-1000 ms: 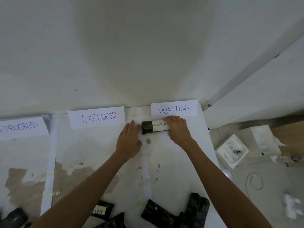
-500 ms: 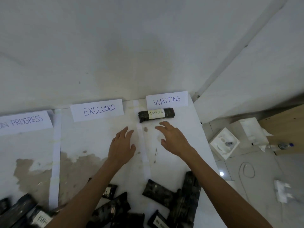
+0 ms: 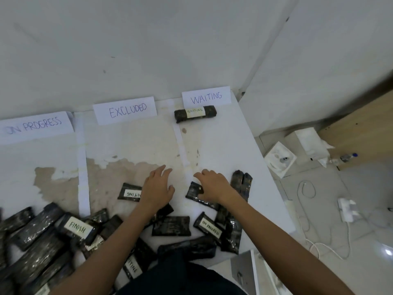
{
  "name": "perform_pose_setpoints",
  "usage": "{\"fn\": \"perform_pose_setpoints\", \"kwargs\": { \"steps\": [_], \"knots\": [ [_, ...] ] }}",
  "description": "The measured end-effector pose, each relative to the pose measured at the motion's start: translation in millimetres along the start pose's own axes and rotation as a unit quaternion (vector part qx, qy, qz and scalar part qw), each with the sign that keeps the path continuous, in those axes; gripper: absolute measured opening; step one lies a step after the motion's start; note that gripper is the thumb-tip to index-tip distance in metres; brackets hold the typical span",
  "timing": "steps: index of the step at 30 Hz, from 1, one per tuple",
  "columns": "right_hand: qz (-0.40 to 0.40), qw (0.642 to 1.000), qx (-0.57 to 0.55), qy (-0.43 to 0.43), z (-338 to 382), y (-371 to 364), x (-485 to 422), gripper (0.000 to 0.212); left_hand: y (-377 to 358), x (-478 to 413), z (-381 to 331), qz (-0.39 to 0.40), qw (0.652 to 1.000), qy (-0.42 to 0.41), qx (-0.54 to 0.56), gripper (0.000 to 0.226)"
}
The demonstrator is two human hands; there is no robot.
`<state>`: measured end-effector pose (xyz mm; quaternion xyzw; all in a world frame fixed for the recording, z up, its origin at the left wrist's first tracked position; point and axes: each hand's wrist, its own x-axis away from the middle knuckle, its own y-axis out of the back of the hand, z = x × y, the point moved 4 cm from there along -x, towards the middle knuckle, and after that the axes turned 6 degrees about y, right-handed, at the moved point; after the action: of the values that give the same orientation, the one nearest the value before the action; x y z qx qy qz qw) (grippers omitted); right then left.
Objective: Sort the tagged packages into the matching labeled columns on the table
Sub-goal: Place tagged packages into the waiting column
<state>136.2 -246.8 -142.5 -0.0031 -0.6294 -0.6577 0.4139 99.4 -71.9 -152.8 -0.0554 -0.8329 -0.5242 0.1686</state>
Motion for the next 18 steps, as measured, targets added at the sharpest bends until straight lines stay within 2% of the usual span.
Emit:
{"fn": "perform_pose_setpoints", "kwargs": {
  "steps": [2, 8, 10, 11, 12, 14, 16, 18],
  "knots": [
    [0.008, 0.999, 0.036, -0.024, 6, -21, 3, 0.071, -3, 8, 0, 0.004, 1.000, -0.006, 0.003, 0.057],
    [-0.067, 0.996, 0.049, -0.022, 17, -26, 11, 0.066, -4, 34, 0, -0.009, 0.998, -0.014, 0.056, 0.052],
    [-0.110, 0.993, -0.030, -0.008, 20, -16, 16, 0.072, -4, 42, -1, -0.013, 0.995, -0.007, 0.095, 0.049],
    [-0.133, 0.981, -0.139, -0.009, 21, -8, 20, 0.075, -4, 45, -1, -0.012, 0.992, 0.001, 0.124, 0.048],
    [-0.154, 0.947, -0.283, -0.015, 22, -1, 26, 0.073, -4, 49, -2, -0.008, 0.987, 0.013, 0.162, 0.045],
    [-0.184, 0.828, -0.529, -0.028, 23, 10, 36, 0.056, -3, 56, -6, 0.024, 0.960, 0.068, 0.272, 0.040],
    [-0.183, 0.742, -0.643, -0.045, 25, 14, 44, 0.036, -3, 62, -13, 0.087, 0.891, 0.138, 0.424, 0.034],
    [-0.171, 0.683, -0.709, -0.037, 33, 13, 49, 0.030, -1, 68, -22, 0.126, 0.821, 0.171, 0.529, 0.027]
  ]
}}
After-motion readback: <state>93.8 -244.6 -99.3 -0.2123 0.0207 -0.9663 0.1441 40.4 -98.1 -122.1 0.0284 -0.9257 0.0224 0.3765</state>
